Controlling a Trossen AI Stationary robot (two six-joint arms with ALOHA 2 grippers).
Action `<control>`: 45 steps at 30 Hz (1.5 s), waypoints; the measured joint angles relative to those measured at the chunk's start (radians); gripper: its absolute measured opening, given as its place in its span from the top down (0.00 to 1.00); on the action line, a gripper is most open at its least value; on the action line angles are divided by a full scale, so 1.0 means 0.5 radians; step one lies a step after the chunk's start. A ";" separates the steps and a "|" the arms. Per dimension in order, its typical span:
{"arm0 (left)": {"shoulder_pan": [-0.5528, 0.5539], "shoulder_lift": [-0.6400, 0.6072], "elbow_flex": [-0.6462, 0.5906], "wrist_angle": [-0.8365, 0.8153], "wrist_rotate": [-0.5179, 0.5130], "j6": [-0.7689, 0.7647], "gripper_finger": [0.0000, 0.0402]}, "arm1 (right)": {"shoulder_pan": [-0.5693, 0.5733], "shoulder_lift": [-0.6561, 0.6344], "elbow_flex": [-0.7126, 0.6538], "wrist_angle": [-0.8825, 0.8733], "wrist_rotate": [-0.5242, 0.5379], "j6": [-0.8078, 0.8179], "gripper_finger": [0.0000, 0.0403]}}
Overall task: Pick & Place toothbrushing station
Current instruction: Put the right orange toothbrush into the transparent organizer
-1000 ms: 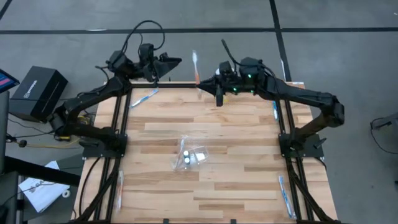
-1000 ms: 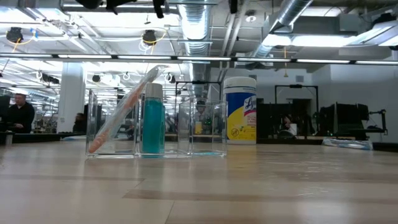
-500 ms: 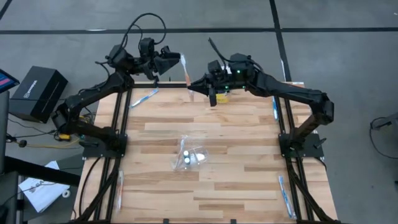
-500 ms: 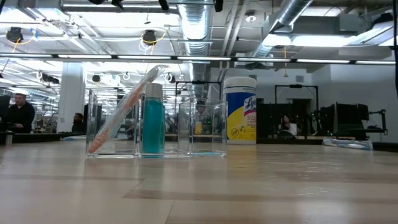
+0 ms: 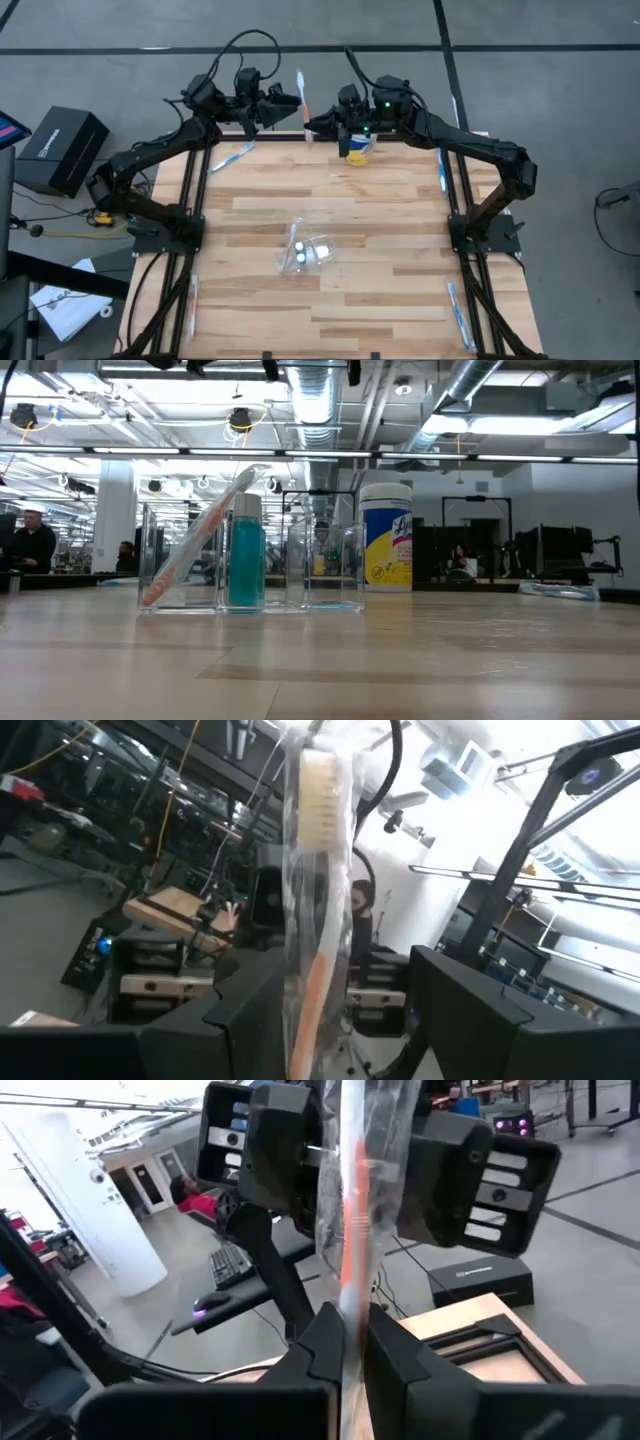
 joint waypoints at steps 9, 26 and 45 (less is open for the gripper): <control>0.028 0.016 0.000 0.015 -0.034 0.033 0.48 | 0.010 0.037 -0.003 -0.005 -0.087 0.059 0.98; 0.041 0.015 0.000 0.010 -0.033 0.043 0.60 | 0.037 0.062 -0.001 0.059 -0.138 0.103 0.98; 0.040 0.014 0.000 0.023 0.000 0.107 0.75 | 0.056 0.062 -0.001 0.056 -0.210 0.139 0.98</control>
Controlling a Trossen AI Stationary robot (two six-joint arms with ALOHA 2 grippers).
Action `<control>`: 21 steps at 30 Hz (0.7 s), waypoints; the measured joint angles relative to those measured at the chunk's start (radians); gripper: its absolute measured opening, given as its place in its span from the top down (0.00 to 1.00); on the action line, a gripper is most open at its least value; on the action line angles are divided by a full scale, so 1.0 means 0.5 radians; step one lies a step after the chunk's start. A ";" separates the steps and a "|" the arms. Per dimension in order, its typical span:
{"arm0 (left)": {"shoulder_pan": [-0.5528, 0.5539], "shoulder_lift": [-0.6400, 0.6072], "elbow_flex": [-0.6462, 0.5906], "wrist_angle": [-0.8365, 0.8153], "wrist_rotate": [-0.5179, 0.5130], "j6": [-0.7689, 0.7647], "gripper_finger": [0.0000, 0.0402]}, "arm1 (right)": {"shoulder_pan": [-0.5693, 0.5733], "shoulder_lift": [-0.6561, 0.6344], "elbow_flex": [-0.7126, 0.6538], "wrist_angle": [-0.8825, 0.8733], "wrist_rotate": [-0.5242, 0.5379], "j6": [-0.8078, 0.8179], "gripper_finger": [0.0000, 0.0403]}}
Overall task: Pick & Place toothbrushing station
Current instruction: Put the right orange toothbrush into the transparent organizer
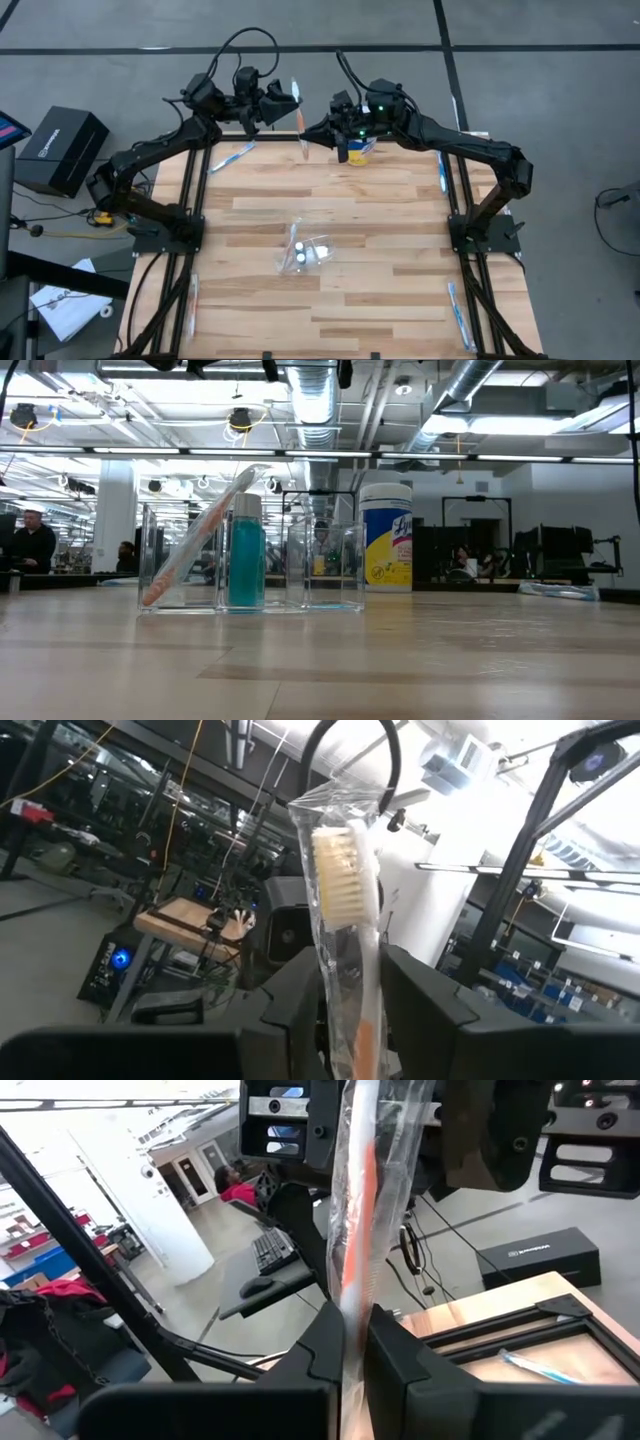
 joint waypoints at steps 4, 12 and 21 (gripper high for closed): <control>0.000 0.000 0.000 0.003 0.013 0.059 0.83 | 0.000 0.000 0.000 -0.004 -0.022 0.001 0.98; -0.001 -0.004 0.000 0.011 0.011 0.137 0.98 | -0.001 0.001 0.030 -0.022 -0.023 0.000 0.98; 0.002 0.002 0.000 -0.005 0.026 0.174 1.00 | -0.008 0.001 0.052 -0.020 -0.098 0.001 0.93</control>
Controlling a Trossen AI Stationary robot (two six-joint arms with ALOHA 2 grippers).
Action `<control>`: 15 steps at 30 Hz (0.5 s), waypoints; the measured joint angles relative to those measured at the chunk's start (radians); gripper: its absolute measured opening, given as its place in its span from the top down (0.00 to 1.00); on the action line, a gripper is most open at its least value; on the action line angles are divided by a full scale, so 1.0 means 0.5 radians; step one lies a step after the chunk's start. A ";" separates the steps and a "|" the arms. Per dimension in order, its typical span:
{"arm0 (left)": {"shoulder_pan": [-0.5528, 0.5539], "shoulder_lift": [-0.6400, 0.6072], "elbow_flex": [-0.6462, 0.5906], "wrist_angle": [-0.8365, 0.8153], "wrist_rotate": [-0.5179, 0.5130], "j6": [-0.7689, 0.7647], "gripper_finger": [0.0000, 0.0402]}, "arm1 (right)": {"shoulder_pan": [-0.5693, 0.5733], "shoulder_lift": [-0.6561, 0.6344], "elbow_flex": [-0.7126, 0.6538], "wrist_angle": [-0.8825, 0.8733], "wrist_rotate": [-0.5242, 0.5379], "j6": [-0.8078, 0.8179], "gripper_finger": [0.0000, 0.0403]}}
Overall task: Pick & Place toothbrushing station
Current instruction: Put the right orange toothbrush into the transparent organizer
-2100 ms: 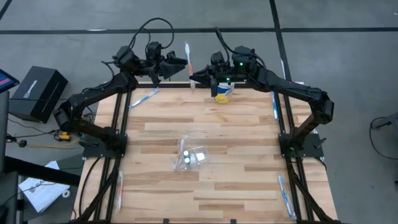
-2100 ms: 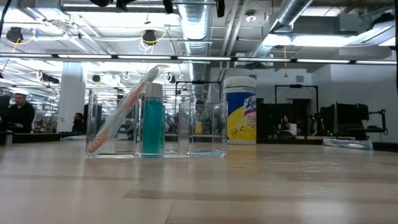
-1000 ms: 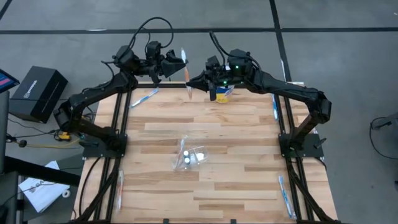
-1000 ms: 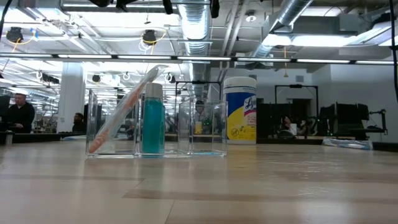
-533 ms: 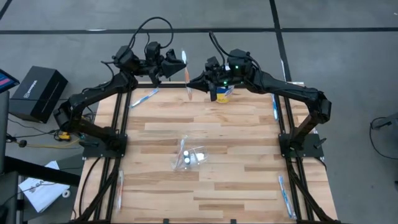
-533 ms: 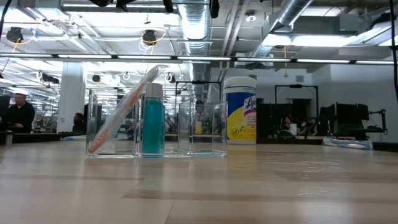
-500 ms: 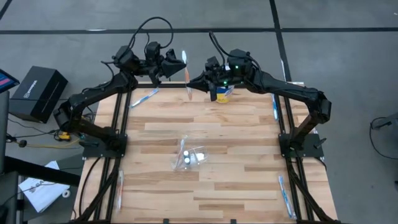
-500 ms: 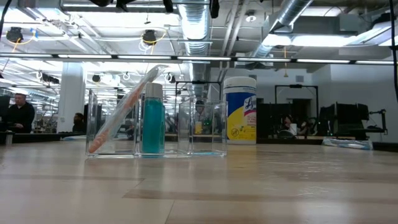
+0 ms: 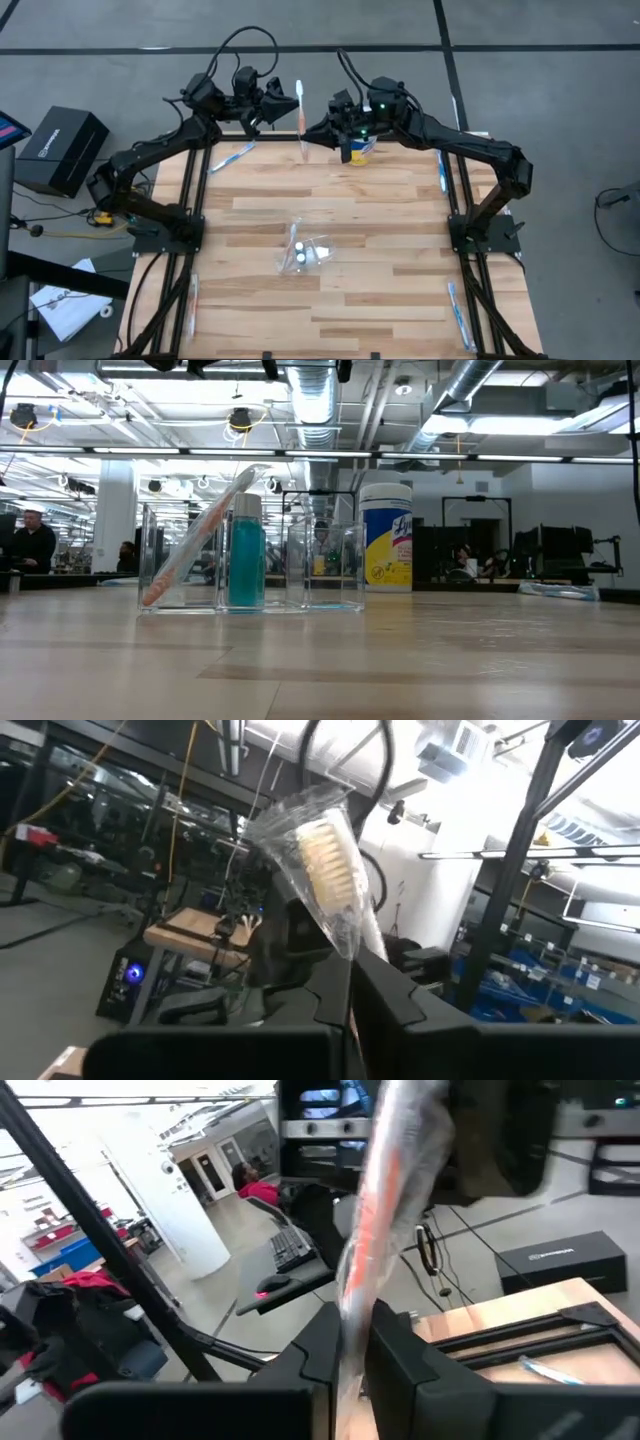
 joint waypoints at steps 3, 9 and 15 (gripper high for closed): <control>-0.001 -0.002 -0.001 0.000 0.026 0.000 1.00 | 0.005 0.000 0.000 0.030 -0.017 0.003 0.91; 0.002 0.003 -0.005 -0.012 0.049 -0.006 1.00 | -0.015 -0.004 0.004 0.054 -0.069 0.093 0.67; 0.002 0.002 -0.005 -0.005 0.080 -0.021 1.00 | -0.030 -0.004 0.004 0.045 -0.050 0.097 0.37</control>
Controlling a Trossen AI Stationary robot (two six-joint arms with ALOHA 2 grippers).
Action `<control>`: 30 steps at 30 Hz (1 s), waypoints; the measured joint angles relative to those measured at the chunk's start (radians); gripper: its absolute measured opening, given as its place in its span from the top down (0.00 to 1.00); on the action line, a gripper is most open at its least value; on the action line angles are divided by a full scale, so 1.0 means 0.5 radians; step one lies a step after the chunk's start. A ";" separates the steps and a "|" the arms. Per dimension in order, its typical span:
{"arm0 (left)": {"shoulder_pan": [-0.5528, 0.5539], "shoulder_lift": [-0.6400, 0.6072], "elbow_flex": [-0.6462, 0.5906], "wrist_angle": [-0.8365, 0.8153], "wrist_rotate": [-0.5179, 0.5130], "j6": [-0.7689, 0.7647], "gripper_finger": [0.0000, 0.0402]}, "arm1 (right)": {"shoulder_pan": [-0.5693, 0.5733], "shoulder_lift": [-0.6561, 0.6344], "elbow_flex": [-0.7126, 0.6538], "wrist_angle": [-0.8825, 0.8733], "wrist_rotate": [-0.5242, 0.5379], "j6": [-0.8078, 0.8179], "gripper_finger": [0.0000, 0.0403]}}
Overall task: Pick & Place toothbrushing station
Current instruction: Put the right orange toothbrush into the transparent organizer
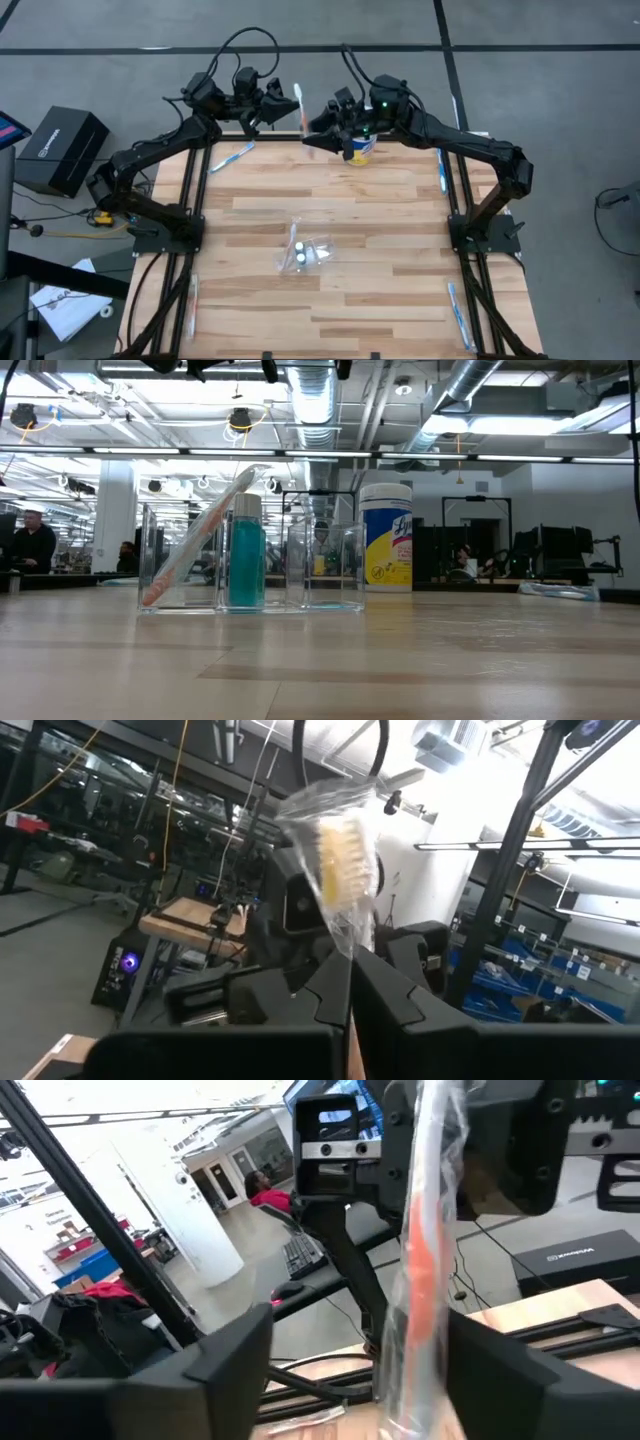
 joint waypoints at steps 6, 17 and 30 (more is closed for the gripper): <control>0.071 -0.001 0.000 0.001 0.120 0.000 1.00 | -0.061 0.000 0.000 -0.002 -0.011 0.000 0.29; 0.324 -0.012 0.002 0.001 0.473 -0.058 1.00 | -0.236 -0.046 -0.003 -0.033 -0.102 0.006 0.29; 0.324 -0.118 0.005 -0.437 0.606 0.360 1.00 | -0.458 -0.190 -0.004 -0.132 -0.145 0.003 0.30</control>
